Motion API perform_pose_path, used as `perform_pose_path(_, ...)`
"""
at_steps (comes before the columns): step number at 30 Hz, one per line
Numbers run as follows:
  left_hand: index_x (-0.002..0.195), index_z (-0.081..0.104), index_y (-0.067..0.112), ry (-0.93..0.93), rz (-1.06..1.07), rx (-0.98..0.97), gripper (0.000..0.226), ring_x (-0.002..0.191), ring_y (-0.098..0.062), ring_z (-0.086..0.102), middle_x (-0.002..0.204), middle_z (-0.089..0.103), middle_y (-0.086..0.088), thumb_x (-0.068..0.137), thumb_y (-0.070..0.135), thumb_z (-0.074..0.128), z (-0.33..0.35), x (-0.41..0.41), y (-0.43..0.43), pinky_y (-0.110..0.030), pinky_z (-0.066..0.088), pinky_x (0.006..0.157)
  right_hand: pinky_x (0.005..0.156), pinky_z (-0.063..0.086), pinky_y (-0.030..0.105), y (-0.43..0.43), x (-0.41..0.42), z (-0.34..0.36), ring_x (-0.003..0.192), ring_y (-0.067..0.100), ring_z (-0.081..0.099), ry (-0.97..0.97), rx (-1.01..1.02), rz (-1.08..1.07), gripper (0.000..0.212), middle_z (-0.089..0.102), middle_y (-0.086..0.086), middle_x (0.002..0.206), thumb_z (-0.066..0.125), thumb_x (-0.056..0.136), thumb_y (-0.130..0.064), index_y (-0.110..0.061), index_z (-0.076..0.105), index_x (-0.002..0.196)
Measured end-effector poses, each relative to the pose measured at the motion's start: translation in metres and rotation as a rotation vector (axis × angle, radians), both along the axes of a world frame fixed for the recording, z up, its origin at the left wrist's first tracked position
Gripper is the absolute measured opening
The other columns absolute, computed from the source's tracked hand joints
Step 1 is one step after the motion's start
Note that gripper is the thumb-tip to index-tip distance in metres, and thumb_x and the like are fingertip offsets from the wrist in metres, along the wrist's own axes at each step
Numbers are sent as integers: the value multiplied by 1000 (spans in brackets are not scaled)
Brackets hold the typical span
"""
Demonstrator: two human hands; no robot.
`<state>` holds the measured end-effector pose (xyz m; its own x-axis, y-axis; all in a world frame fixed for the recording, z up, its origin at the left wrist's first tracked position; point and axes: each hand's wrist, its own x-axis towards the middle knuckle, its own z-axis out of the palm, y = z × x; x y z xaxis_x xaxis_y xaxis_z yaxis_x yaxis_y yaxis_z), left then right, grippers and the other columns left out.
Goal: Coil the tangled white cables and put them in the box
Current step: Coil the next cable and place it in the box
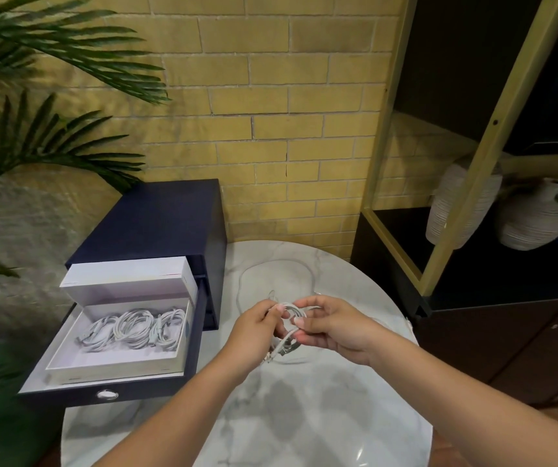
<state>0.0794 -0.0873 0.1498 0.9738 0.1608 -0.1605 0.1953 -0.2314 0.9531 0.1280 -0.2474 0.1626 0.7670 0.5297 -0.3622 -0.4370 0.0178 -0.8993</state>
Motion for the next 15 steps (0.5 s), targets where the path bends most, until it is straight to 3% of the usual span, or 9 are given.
perform_pose_path(2,91,64,9,55,-5,-164,26,59,-15,60,64,57,1,101,24,44,2,0,0,-37,56,70,62,58,23,1,0,0,66,17,68,-101,-102,16,33,65,7,79,68,84,0,-3,55,115)
perform_pose_path(5,95,62,4,94,-14,-256,27,61,-13,61,67,56,-2,102,21,42,4,-1,-2,-32,56,65,52,45,18,2,1,-1,57,10,58,-345,-358,58,31,62,-1,72,74,82,-11,-7,58,109)
perform_pose_path(11,95,61,6,131,-9,-316,26,67,-12,60,78,54,-5,102,22,42,6,-3,-4,-27,55,59,59,41,25,6,1,-11,61,11,51,-594,-511,34,25,59,-1,75,75,81,-24,-14,59,97)
perform_pose_path(15,99,60,5,193,-38,-354,22,74,-14,61,85,52,-6,99,25,49,6,-5,-4,-30,57,69,62,45,34,6,1,-14,66,18,55,-757,-631,71,19,62,4,78,72,84,-26,-21,55,91)
